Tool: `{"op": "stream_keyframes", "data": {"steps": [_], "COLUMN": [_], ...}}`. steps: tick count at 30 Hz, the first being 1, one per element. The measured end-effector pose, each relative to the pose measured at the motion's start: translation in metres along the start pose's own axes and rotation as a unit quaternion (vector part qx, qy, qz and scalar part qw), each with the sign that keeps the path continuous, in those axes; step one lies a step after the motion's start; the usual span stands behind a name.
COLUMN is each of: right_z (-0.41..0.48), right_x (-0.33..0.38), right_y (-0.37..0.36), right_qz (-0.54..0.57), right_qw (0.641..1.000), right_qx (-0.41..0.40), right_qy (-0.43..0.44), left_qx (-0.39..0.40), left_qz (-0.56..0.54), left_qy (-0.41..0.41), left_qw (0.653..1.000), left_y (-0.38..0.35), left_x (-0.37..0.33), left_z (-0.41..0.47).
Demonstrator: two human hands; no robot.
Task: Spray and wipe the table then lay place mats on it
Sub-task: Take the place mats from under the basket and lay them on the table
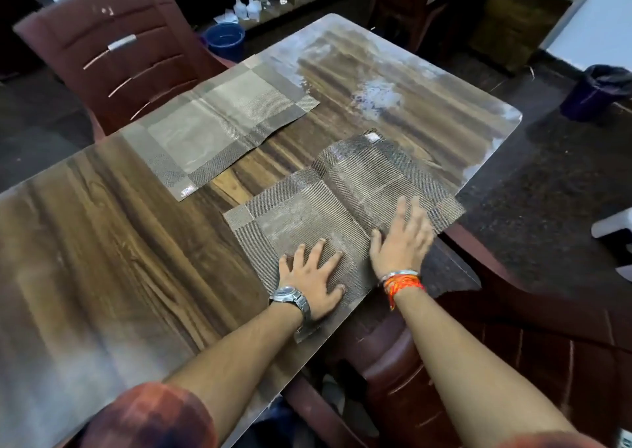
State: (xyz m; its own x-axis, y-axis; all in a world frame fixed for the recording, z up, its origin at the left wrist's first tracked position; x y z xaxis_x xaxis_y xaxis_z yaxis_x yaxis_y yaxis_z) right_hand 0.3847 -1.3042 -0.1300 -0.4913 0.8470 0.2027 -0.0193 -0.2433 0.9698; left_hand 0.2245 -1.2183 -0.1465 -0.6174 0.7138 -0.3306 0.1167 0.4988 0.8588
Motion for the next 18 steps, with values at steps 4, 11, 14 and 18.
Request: {"op": "stream_keyframes", "data": {"steps": [4, 11, 14, 18], "right_z": [-0.021, -0.010, -0.003, 0.000], "right_x": [0.021, 0.011, 0.009, 0.009], "right_y": [-0.039, -0.048, -0.049, -0.050], "right_qz": [-0.074, -0.094, -0.093, -0.094], "right_qw": [0.972, 0.966, 0.965, 0.964], "right_qx": [0.152, 0.169, 0.170, 0.171], "right_qy": [0.164, 0.173, 0.178, 0.181], "left_qx": [-0.020, -0.039, -0.042, -0.037], "left_qz": [0.018, 0.017, 0.013, 0.016], "left_qy": [0.001, 0.005, 0.010, 0.022], "left_qw": [1.000, 0.999, 0.999, 0.999], "left_y": [-0.005, -0.016, -0.015, -0.013], "left_x": [-0.003, 0.001, -0.005, -0.007], "left_z": [-0.003, -0.007, -0.004, -0.003]}}
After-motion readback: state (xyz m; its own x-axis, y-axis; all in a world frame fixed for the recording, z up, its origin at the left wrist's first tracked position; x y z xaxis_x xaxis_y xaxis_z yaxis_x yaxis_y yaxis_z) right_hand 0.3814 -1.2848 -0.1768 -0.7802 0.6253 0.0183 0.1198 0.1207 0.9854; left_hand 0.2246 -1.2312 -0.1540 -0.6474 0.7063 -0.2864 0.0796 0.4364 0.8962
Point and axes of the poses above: each hand's wrist, its own z-axis towards the middle knuckle, its own y-axis out of the back of the hand, x = y × z, the point moved 4 cm from there along z, towards the middle knuckle, and after that the axes turned 10 degrees about -z, right-handed, at the moved point
